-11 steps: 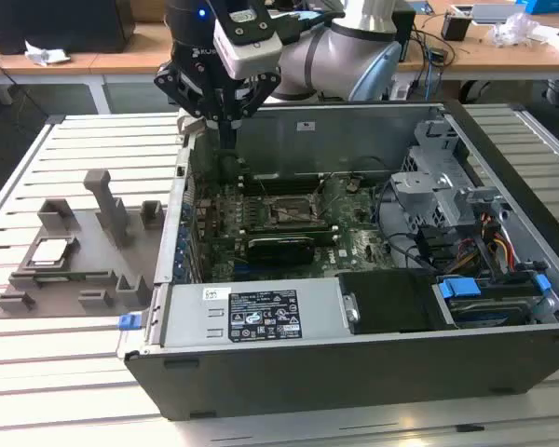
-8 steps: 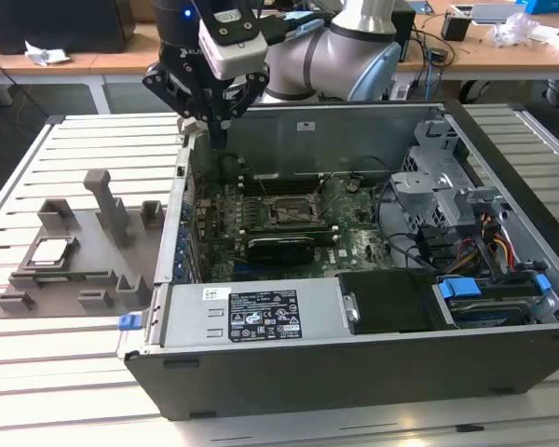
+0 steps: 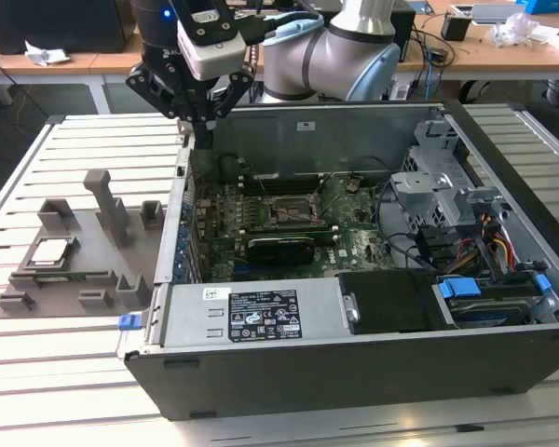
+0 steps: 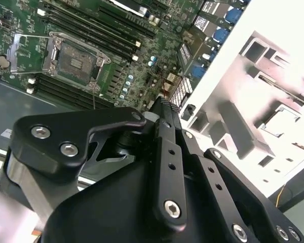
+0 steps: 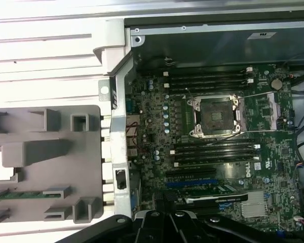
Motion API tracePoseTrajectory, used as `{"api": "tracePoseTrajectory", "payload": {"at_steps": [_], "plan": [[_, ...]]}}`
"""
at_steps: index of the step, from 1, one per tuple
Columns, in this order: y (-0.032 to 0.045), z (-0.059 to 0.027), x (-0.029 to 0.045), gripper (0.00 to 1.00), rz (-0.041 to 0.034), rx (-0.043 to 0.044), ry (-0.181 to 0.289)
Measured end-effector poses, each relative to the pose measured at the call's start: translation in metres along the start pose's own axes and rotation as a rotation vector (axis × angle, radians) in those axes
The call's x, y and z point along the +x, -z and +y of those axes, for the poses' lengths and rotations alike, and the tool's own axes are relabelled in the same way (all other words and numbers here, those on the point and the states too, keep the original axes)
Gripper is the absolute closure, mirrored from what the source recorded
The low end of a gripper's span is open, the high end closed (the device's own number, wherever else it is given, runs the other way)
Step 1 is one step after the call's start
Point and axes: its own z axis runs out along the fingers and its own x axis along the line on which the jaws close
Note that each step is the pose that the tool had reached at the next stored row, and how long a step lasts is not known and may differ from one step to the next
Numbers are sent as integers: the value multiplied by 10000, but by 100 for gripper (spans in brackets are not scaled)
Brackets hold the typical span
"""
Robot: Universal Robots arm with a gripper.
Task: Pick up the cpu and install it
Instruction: 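Reach for the cpu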
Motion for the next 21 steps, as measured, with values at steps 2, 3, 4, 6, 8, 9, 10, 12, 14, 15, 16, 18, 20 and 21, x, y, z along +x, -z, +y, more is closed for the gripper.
{"api": "tracePoseTrajectory", "payload": {"at_steps": [2, 3, 4, 6, 8, 9, 10, 12, 14, 15, 16, 18, 20, 21], "plan": [[0, -1, 13, 89, -1, -1, 0], [1, -2, 23, 89, 0, 0, 0], [0, -2, 30, 89, 0, -1, 0], [1, -4, 56, 89, 0, -1, 0], [2, -6, 85, 89, 0, 0, 0], [2, -8, 105, 89, 0, -1, 0], [2, -9, 123, 89, -1, -1, 0], [3, -12, 164, 89, 0, -1, 1], [7, -22, 297, 89, 0, 0, 0], [7, -24, 323, 89, -1, -1, 0], [7, -25, 330, 89, -1, -1, 0], [7, -26, 349, 89, -1, -1, 0], [8, -28, 374, 89, -1, -1, 0], [8, -29, 385, 89, -1, -1, 1]]}}
